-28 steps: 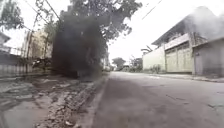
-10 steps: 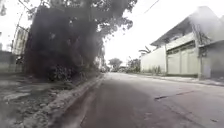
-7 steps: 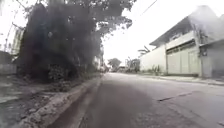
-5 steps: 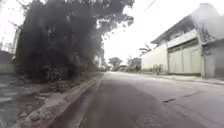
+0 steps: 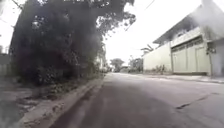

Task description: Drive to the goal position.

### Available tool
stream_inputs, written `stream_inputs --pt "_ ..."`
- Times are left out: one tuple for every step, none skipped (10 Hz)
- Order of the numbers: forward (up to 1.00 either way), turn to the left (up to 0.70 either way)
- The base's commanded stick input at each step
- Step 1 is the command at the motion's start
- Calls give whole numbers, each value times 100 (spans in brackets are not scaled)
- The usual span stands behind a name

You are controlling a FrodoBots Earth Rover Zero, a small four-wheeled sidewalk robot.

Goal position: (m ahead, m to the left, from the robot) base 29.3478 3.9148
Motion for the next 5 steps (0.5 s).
stream_inputs --pt "70 0" --pt "70 0" --pt "70 -32" --pt "70 -34" --pt "70 -35"
